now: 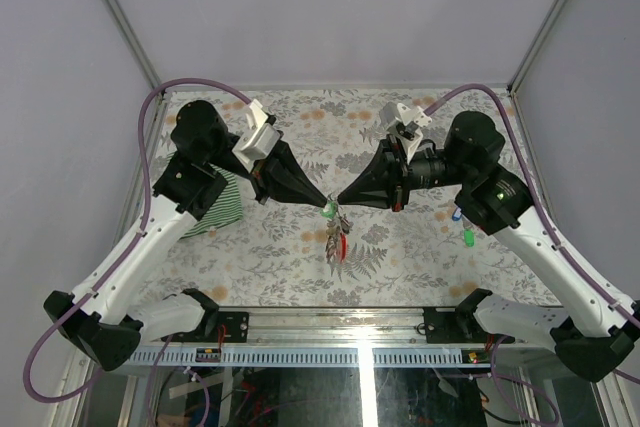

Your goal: Put the keys on the keyring

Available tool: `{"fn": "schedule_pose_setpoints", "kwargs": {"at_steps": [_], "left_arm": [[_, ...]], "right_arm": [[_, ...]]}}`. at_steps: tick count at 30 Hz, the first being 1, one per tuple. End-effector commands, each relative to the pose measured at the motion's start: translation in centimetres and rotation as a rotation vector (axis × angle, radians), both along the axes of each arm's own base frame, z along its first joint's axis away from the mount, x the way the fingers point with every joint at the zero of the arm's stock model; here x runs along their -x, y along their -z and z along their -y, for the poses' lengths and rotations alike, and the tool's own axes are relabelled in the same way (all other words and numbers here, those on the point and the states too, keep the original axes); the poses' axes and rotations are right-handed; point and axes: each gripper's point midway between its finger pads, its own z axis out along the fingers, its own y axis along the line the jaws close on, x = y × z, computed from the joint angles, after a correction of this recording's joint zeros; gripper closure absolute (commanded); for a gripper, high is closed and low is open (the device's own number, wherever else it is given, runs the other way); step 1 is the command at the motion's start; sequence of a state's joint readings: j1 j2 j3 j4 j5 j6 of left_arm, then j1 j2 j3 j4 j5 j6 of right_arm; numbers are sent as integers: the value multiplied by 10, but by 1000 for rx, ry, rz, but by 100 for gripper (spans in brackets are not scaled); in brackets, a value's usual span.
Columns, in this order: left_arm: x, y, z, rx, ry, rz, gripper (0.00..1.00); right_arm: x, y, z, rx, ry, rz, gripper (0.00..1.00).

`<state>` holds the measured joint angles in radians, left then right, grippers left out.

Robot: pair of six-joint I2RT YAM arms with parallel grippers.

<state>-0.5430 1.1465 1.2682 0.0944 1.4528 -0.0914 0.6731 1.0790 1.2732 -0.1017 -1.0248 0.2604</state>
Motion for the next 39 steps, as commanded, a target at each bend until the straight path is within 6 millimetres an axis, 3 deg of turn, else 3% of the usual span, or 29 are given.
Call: {"fn": "schedule_pose_setpoints", "kwargs": {"at_steps": [1,6,10,15,20,24,32,39], "left_arm": [[3,-8,0,10,15,26,100],[-2,-8,1,15,-26,37,100],[-8,1,3,-5,-68,15,100],[-14,21,4,-41,-115,-40,100],[-25,50,7,-103,-190,-118,100],[-38,86,9,-182,-259,-195,100],[-60,179,15,-376,-365,-361,100],[-66,254,36,-556,-380,-467,100]], "right_arm": [[5,-37,11,-84,45,131,100],[-2,-35,16,-63,116,153,100],[-23,-28,28,-14,290,191,100],[-47,-16,52,56,506,231,100],[-57,-12,72,84,633,252,100],[-59,-9,81,103,682,259,100],[-59,-10,91,101,727,273,100],[-59,-6,94,110,740,272,100]]}}
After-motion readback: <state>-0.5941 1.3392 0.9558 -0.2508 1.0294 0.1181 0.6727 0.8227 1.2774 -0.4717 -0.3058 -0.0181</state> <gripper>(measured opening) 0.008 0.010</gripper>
